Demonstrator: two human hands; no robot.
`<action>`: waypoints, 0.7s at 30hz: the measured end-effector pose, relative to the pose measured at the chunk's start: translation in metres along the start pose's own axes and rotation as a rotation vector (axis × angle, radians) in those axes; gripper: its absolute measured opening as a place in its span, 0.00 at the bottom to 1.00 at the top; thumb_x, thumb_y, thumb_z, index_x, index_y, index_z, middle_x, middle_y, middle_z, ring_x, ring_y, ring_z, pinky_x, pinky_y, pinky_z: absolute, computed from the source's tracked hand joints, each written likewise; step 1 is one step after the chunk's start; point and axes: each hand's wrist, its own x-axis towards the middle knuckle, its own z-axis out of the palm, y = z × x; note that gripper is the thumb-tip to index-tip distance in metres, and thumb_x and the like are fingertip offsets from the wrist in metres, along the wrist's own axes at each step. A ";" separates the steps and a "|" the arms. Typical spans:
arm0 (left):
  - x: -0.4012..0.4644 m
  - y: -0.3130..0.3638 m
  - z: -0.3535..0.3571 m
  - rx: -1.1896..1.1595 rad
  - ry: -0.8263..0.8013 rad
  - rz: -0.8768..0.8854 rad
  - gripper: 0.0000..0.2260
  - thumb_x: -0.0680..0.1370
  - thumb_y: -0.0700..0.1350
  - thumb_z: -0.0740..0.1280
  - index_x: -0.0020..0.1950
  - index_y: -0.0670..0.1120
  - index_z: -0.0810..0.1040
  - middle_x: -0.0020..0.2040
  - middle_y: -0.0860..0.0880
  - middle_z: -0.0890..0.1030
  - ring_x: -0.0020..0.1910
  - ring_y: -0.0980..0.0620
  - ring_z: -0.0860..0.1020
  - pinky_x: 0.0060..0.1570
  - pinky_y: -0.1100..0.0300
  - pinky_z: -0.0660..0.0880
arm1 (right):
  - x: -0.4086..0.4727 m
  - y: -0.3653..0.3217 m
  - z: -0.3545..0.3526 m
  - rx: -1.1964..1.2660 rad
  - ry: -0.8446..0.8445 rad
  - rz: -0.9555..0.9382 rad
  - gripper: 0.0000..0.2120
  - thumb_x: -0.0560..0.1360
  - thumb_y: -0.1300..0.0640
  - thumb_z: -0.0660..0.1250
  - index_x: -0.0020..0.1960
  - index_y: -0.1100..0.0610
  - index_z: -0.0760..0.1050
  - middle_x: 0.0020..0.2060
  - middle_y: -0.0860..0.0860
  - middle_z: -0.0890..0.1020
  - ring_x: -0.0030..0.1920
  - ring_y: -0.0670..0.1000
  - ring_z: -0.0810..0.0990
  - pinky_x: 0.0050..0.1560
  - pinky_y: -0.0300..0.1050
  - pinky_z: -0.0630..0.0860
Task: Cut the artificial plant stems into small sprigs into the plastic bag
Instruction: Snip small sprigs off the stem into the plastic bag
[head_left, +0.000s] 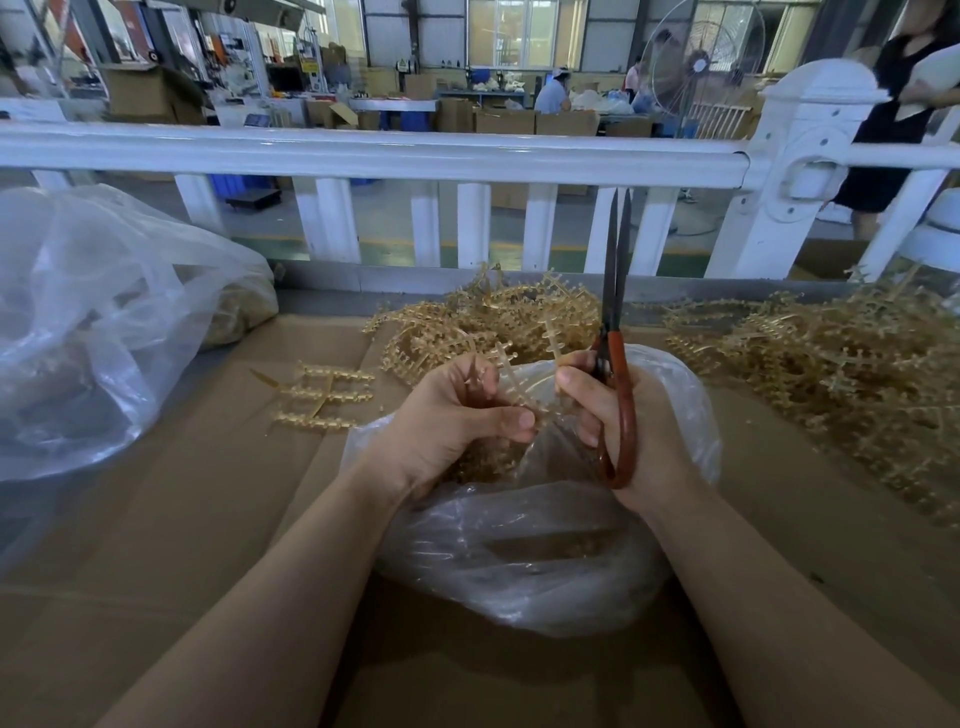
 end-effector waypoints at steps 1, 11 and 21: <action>0.000 0.000 0.000 0.000 0.012 0.023 0.15 0.66 0.32 0.75 0.43 0.44 0.71 0.37 0.40 0.84 0.35 0.48 0.84 0.33 0.62 0.79 | 0.000 0.000 0.000 -0.011 0.012 -0.006 0.11 0.68 0.55 0.74 0.48 0.56 0.80 0.32 0.49 0.78 0.23 0.44 0.67 0.23 0.35 0.63; 0.002 -0.002 -0.003 0.068 0.295 0.226 0.13 0.74 0.28 0.68 0.45 0.44 0.70 0.35 0.45 0.82 0.37 0.46 0.83 0.36 0.58 0.80 | -0.001 0.007 0.004 -0.294 0.142 -0.200 0.03 0.74 0.57 0.75 0.46 0.53 0.82 0.35 0.44 0.84 0.37 0.41 0.82 0.39 0.32 0.77; 0.003 -0.003 -0.003 0.108 0.352 0.244 0.12 0.74 0.29 0.70 0.46 0.44 0.73 0.39 0.45 0.83 0.38 0.46 0.84 0.37 0.60 0.79 | 0.001 0.015 0.003 -0.587 0.144 -0.178 0.05 0.73 0.49 0.76 0.46 0.47 0.80 0.39 0.41 0.85 0.42 0.41 0.83 0.43 0.34 0.77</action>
